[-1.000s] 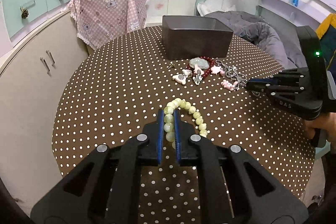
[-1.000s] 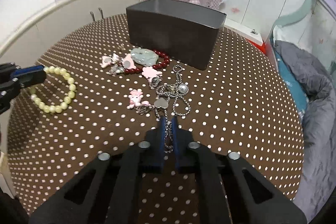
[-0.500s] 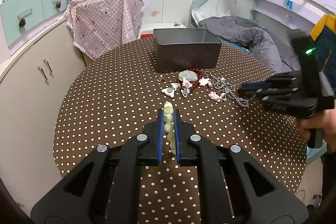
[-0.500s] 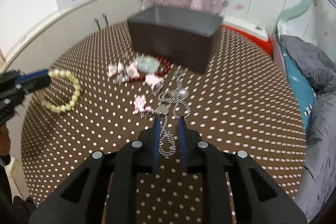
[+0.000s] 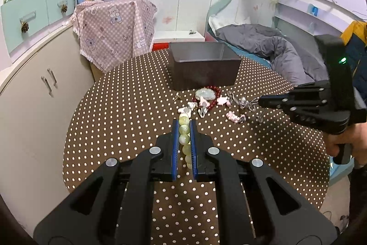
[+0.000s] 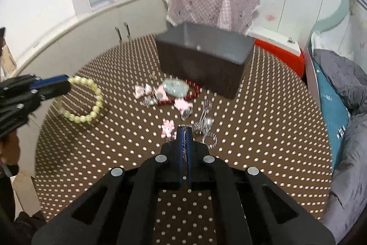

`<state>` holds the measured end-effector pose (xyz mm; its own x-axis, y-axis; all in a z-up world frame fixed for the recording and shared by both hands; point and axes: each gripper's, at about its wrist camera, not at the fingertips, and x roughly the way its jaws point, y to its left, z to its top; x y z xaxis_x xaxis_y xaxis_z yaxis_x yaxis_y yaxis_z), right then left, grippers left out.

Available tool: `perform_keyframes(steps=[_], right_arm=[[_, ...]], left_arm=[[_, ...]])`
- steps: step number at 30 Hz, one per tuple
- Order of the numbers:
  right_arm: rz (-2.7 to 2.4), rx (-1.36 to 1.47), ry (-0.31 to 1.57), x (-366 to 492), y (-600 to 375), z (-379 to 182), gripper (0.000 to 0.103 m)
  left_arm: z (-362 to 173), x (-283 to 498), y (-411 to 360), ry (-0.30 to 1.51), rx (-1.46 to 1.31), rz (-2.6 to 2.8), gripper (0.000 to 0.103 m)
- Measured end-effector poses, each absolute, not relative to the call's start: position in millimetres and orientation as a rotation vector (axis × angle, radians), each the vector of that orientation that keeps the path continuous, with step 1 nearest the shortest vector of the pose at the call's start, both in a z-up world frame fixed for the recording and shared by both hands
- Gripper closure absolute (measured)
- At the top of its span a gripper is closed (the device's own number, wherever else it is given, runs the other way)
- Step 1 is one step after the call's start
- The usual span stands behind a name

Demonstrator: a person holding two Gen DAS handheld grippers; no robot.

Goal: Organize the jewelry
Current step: 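Grasp the silver chain necklace with the right tool, then carry the bead bracelet and chain into the gray box and release both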

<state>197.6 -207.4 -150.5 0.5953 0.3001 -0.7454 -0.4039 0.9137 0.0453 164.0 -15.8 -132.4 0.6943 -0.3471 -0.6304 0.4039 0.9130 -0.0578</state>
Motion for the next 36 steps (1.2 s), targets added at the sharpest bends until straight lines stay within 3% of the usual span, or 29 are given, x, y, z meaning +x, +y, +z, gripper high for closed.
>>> perform_keyframes(steps=[18, 29, 36], right_arm=[[0.487, -0.091, 0.59, 177.9, -219.7, -22.8, 0.102], [0.472, -0.059, 0.469, 212.4, -223.4, 55.9, 0.102], [0.452, -0.061, 0.455, 238.2, -218.7, 77.2, 0.102]], left_arm=[[-64.2, 176.4, -18.2, 0.555, 0.103, -0.433, 0.094], [-18.0, 217.3, -29.1, 0.519, 0.085, -0.472, 0.094], [-3.3, 256.7, -52.3, 0.542, 0.094, -0.495, 0.094]])
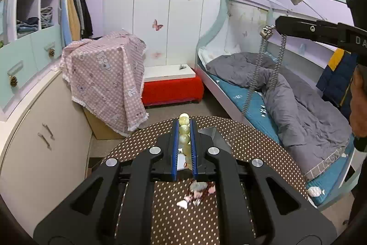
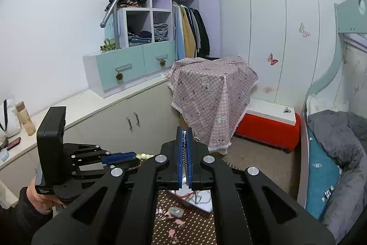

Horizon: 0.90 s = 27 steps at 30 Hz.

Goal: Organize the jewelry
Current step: 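Carry the bead bracelet and chain into the gray box and release both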

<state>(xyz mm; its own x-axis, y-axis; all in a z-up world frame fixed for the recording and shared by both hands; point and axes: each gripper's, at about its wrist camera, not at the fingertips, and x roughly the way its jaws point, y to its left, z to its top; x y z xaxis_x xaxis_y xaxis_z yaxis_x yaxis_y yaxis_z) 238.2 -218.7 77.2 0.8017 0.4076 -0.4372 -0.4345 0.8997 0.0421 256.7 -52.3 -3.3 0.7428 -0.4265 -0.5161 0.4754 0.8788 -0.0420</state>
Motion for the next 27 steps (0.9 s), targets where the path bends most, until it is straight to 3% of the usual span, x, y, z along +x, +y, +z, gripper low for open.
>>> perform_keyframes(steps=[12, 13, 14, 15, 16, 17, 18, 27], right_arm=[[0.388, -0.025, 0.594, 304.9, -218.1, 12.9, 0.101], [0.369, -0.006, 0.6, 309.2, -221.6, 5.2, 0.1], [0.361, 0.014, 0.613, 312.7, -225.1, -0.5, 0.096], [0.354, 0.034, 0.63, 315.0, -228.6, -5.9, 0.076], [0.325, 0.044, 0.639, 315.1, -232.7, -11.6, 0.031], [0.296, 0.05, 0.619, 310.8, -236.5, -14.1, 0.011], [0.289, 0.056, 0.591, 305.9, -239.0, -13.6, 0.008], [0.207, 0.099, 0.54, 259.3, -265.5, -17.5, 0.008]], left_arm=[[-49.5, 324.6, -81.7, 0.674, 0.086, -0.503, 0.093], [-53.6, 328.3, -82.7, 0.682, 0.095, -0.49, 0.082], [-56.8, 330.5, -82.6, 0.69, 0.101, -0.472, 0.06], [-58.4, 330.0, -78.7, 0.68, 0.097, -0.431, 0.012], [-56.2, 324.3, -72.3, 0.627, 0.079, -0.401, 0.006], [-53.8, 322.1, -68.8, 0.604, 0.068, -0.388, 0.006], [-52.2, 318.0, -61.6, 0.602, 0.052, -0.38, 0.006], [-27.8, 260.1, -27.5, 0.488, 0.03, -0.26, 0.006]])
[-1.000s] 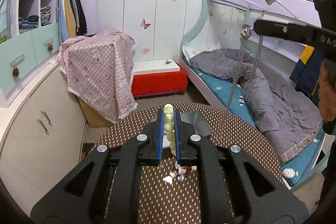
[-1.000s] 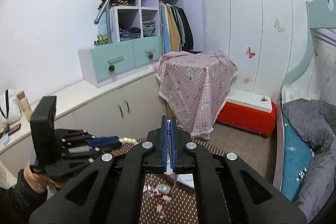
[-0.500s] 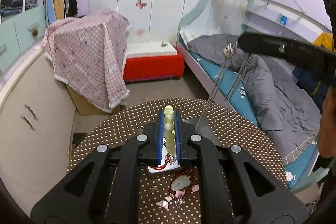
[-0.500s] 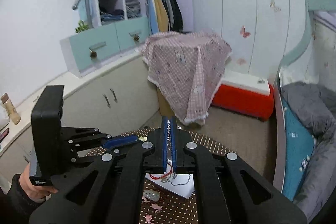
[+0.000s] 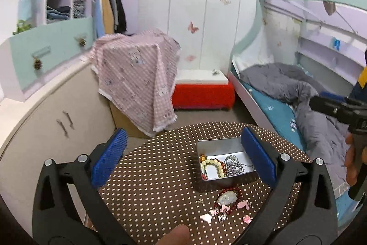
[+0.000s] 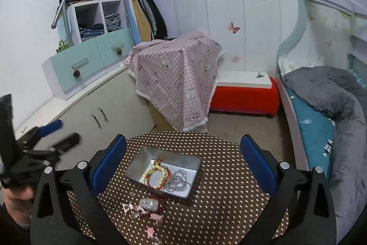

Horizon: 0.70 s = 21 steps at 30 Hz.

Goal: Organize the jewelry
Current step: 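Carry the bead bracelet and chain into the gray box and release both, then move both tools back to the pile, right tool toward a pink charm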

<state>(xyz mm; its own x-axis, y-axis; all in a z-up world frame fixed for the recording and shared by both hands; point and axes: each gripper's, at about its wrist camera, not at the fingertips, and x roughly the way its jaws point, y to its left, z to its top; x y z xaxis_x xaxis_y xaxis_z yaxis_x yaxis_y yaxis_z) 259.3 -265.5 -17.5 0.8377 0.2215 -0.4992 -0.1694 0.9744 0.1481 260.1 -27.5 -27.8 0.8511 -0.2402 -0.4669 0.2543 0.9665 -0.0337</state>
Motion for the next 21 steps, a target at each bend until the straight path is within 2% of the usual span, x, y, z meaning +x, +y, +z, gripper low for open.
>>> perform_keyframes(steps=[7, 21], right_arm=[[0.181, 0.073, 0.521, 222.1, -265.9, -23.5, 0.008], [0.22, 0.086, 0.508, 168.7, -256.8, -52.4, 0.008]], left_arm=[[-20.6, 219.2, -19.5, 0.451, 0.031, -0.253, 0.006], [-42.0, 170.7, -17.3, 0.454, -0.014, -0.255, 0.006]])
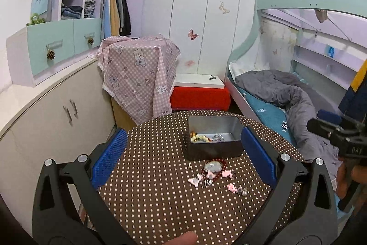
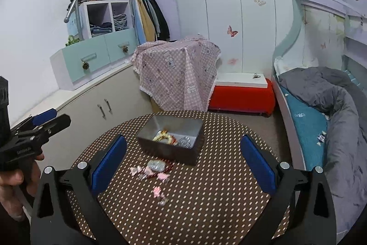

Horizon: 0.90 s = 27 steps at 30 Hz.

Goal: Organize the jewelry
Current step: 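Move both tools back to the pile, right tool toward a pink charm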

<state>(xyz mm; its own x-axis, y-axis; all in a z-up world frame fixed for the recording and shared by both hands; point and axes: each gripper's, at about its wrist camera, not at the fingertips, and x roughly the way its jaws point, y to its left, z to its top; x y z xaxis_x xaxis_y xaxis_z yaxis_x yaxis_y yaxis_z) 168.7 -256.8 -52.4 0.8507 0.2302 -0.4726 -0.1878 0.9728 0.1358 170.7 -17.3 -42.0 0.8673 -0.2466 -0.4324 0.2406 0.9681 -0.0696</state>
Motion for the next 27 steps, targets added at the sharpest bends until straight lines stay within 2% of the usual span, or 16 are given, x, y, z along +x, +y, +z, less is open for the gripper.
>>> perform_keyframes(steps=[10, 27], right_arm=[[0.209, 0.095, 0.574, 152.2, -258.8, -82.3, 0.008], [0.216, 0.057, 0.649, 151.9, -259.3, -111.3, 0.008]], left_arm=[[-61.6, 140.5, -13.3, 0.45, -0.024, -0.249, 0.006], [-93.2, 141.4, -2.0, 0.484, -0.008, -0.239, 0.006]])
